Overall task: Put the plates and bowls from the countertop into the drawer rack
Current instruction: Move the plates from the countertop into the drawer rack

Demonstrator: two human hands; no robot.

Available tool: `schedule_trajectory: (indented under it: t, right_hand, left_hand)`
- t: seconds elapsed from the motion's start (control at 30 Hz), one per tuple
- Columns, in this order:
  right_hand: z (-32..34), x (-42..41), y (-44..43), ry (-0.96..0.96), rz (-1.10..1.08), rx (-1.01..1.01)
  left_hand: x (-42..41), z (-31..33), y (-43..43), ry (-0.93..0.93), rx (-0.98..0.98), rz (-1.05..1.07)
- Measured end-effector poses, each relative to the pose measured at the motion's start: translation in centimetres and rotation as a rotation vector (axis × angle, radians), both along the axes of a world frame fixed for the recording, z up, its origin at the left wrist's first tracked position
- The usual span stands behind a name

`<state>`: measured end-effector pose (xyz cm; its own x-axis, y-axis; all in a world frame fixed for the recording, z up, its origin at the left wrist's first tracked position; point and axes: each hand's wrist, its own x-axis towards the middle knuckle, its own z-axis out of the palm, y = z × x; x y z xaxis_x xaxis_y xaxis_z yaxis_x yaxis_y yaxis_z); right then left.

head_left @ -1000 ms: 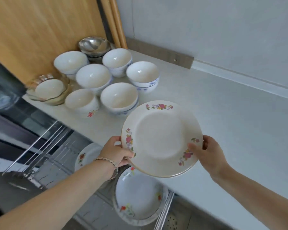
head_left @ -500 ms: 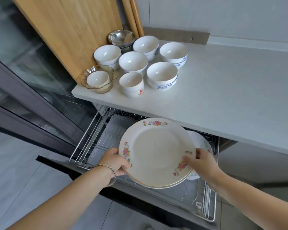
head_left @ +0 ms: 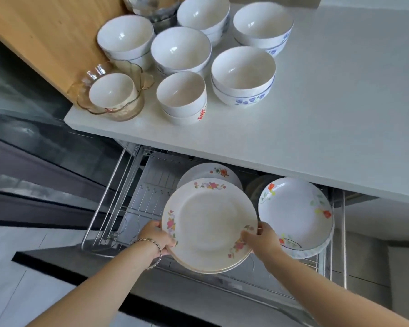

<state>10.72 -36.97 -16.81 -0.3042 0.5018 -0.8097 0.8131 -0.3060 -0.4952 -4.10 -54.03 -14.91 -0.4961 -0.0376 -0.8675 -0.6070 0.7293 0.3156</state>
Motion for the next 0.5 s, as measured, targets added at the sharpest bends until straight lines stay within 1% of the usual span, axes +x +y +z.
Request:
schedule_trajectory:
  t: [0.1,0.2,0.3,0.4,0.5]
  right_hand:
    - [-2.4,-2.5,-0.1,-0.039,-0.033,0.005]
    - [-4.5,-4.5,-0.3,-0.080,-0.078,0.014]
    - [-6.4,-5.9,-0.6,-0.115,-0.172,0.032]
    - [-8.4,-7.2,-1.3,-0.153,-0.272,0.087]
    - [-9.8,-7.9,-2.6,-0.178,-0.358,0.152]
  left_hand:
    - [-2.3,-3.5,0.5,0.027,-0.064,-0.060]
    - [-4.6,-6.5,1.0,0.065,-0.150,-0.170]
    - [-6.5,-9.3,1.9,0.100,-0.153,-0.279]
    - [-7.9,-11.3,2.7,0.138,-0.160,-0.366]
    - [-9.0,-12.7,3.3,0.139,-0.173,-0.433]
